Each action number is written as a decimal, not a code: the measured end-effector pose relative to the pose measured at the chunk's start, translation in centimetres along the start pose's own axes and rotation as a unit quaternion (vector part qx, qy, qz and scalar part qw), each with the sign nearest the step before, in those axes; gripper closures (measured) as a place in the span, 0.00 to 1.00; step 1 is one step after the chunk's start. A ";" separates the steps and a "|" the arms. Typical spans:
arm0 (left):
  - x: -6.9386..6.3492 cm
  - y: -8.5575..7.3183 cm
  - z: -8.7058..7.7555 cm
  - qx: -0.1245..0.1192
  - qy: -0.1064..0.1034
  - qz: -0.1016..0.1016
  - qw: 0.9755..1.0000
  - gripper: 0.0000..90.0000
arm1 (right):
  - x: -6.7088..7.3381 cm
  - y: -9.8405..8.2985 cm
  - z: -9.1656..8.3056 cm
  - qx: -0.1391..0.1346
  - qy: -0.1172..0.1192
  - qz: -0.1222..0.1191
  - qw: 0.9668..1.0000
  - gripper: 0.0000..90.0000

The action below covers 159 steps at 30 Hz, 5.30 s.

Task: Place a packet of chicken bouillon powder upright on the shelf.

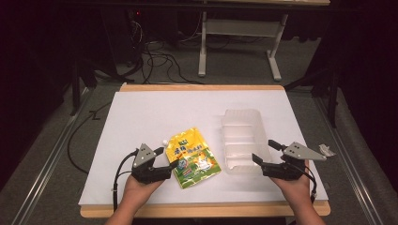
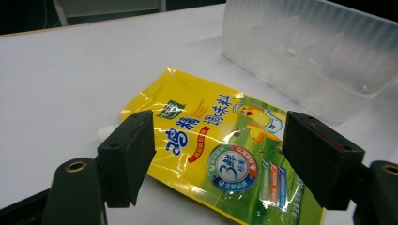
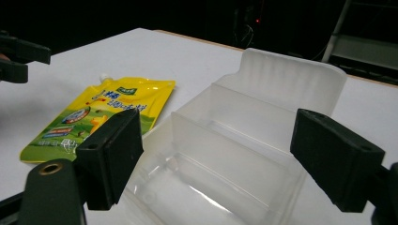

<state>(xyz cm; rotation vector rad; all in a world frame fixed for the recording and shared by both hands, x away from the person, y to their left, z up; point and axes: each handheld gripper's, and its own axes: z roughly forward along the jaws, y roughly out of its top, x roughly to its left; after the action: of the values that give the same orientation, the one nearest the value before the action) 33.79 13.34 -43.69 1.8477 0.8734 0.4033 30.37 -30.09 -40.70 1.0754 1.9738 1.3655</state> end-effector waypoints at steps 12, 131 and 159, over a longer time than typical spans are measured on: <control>1.0 -0.4 2.0 0.016 -0.006 -0.023 1.000 0.27 | -1.0 -0.3 -1.1 -0.010 -0.006 0.015 1.000 0.22; -2.4 2.2 -1.0 -0.084 -0.117 0.074 0.987 1.00 | 4.4 5.7 6.6 0.057 0.117 0.029 0.991 0.17; -2.3 2.2 -0.9 -0.079 -0.108 0.075 0.988 1.00 | 5.3 6.0 8.8 0.075 0.163 0.040 0.983 0.67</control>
<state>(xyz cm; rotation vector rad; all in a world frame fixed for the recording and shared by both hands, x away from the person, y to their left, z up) 32.49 11.73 -41.08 1.7757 0.5424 0.3476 36.11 -19.93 -38.18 1.0620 2.3218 1.5369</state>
